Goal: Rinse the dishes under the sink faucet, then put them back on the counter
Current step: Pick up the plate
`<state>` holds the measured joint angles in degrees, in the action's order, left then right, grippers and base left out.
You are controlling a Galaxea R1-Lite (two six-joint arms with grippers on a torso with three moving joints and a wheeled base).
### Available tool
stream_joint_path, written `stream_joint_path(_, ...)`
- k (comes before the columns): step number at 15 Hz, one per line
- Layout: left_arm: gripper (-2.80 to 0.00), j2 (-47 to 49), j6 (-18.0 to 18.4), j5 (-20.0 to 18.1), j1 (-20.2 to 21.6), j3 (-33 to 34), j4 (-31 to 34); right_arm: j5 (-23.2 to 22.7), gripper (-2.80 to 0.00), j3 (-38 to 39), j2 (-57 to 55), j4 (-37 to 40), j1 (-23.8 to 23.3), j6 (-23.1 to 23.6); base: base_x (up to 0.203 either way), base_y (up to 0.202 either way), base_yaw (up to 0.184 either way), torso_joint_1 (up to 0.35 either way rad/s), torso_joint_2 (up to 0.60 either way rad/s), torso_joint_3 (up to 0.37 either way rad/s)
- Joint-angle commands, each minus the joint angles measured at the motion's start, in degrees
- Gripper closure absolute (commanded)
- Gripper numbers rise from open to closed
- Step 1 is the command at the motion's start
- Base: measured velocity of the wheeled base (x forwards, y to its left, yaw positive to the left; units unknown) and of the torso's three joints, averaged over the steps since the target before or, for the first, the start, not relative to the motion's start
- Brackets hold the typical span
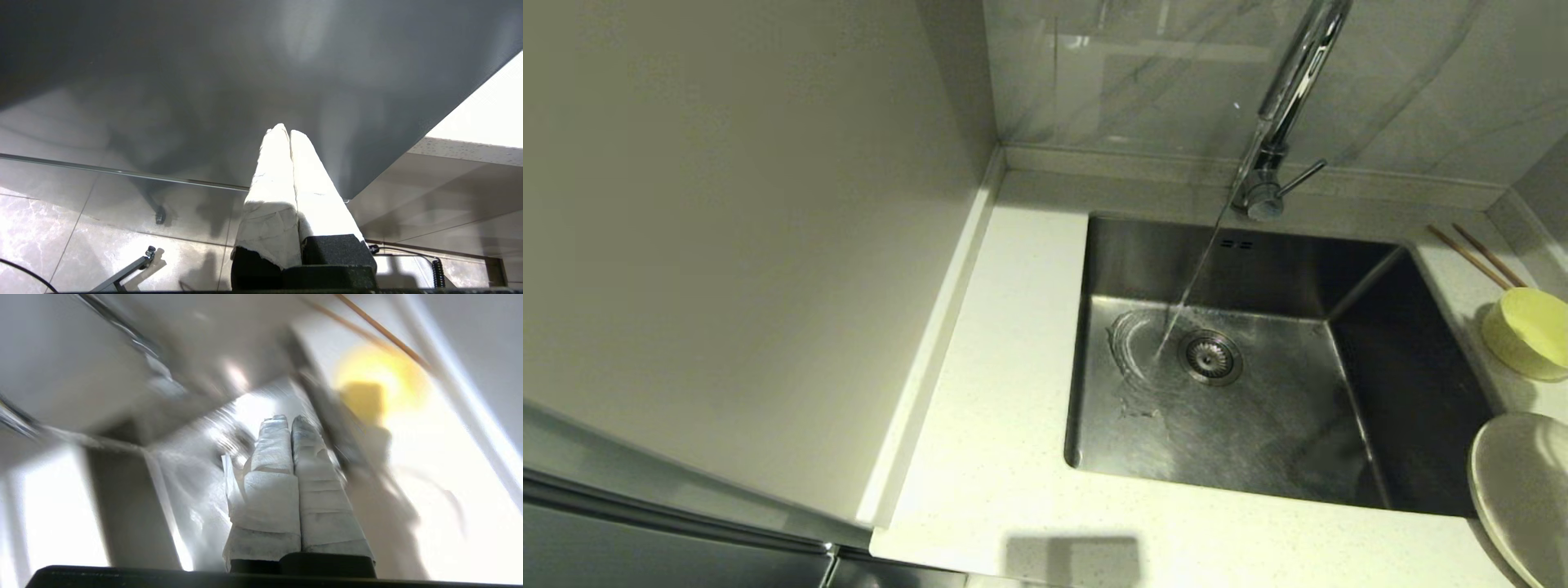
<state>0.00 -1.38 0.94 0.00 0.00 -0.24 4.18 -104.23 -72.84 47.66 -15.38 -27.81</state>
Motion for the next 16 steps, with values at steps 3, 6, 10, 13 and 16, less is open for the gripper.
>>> stream_joint_path(3, 0.0, -0.09, -0.03, 0.03, 0.0, 0.0, -0.02, 4.74, 0.0, 13.21, 17.36, 13.17, -0.94, -0.81, 0.0, 0.0, 0.0, 0.0, 0.0, 0.0)
stream_joint_path(6, 0.0, -0.09, -0.03, 0.03, 0.0, 0.0, -0.02, 5.86, 0.0, 18.7, 20.6, 27.68, -1.12, -1.95, 0.0, 0.0, 0.0, 0.0, 0.0, 0.0)
stream_joint_path(10, 0.0, -0.09, -0.03, 0.03, 0.0, 0.0, -0.02, 2.95, 0.0, 24.76, 24.7, 29.0, -1.14, -2.26, 0.0, 0.0, 0.0, 0.0, 0.0, 0.0)
stream_joint_path(13, 0.0, -0.09, -0.03, 0.03, 0.0, 0.0, -0.02, 5.4, 0.0, 28.65, 27.1, 36.7, -1.09, 10.31, 0.0, 0.0, 0.0, 0.0, 0.0, 0.0)
stream_joint_path(16, 0.0, -0.09, -0.03, 0.03, 0.0, 0.0, -0.02, 8.51, 0.0, 32.98, 26.81, 37.78, -0.93, 12.37, 0.0, 0.0, 0.0, 0.0, 0.0, 0.0)
